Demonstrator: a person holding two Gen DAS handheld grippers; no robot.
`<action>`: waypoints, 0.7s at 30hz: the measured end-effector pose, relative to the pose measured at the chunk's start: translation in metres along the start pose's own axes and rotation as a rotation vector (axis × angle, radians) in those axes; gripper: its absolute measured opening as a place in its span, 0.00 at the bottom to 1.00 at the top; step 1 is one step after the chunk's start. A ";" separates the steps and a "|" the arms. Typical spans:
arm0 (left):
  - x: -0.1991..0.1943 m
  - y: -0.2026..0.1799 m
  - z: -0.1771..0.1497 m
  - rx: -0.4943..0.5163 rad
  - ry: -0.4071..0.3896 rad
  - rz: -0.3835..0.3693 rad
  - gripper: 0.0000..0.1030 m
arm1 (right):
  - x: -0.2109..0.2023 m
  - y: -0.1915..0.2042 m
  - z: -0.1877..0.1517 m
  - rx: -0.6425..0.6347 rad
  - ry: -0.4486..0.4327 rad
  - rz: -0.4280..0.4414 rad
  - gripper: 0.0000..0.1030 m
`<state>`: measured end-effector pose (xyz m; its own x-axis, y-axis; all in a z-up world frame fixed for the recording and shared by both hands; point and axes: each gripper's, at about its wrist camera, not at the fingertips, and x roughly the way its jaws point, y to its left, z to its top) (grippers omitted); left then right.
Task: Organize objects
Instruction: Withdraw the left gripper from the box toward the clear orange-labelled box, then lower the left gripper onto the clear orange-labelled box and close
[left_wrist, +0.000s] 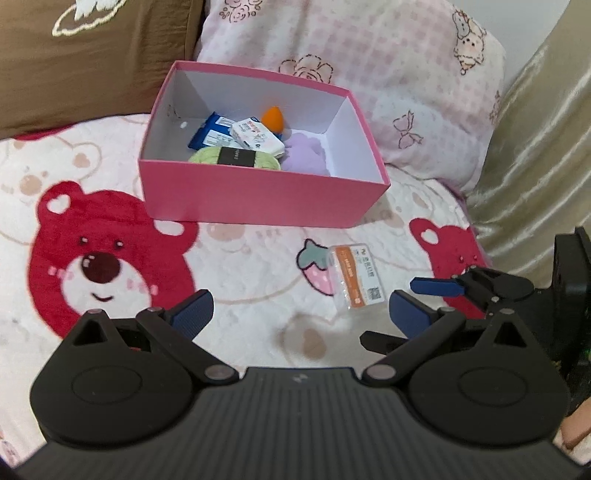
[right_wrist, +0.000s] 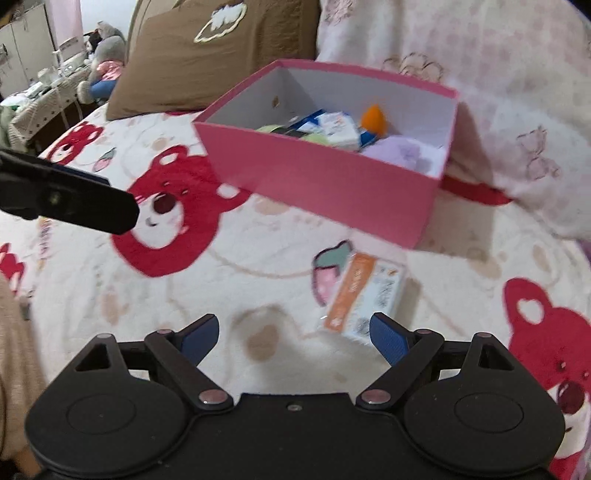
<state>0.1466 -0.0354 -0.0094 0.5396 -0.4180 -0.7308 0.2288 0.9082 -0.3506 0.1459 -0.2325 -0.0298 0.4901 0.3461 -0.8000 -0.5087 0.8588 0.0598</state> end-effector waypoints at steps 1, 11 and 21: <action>0.005 0.002 -0.001 -0.002 -0.010 -0.007 1.00 | 0.002 -0.002 -0.001 0.008 -0.006 -0.010 0.88; 0.059 0.010 -0.015 -0.031 0.013 -0.046 0.99 | 0.033 -0.029 -0.002 0.160 0.042 -0.004 0.88; 0.108 0.014 -0.025 -0.106 0.025 -0.095 0.97 | 0.052 -0.034 -0.009 0.201 0.122 -0.022 0.88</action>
<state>0.1874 -0.0689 -0.1079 0.4987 -0.5033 -0.7057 0.1896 0.8578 -0.4777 0.1825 -0.2476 -0.0787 0.4038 0.2888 -0.8681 -0.3421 0.9277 0.1495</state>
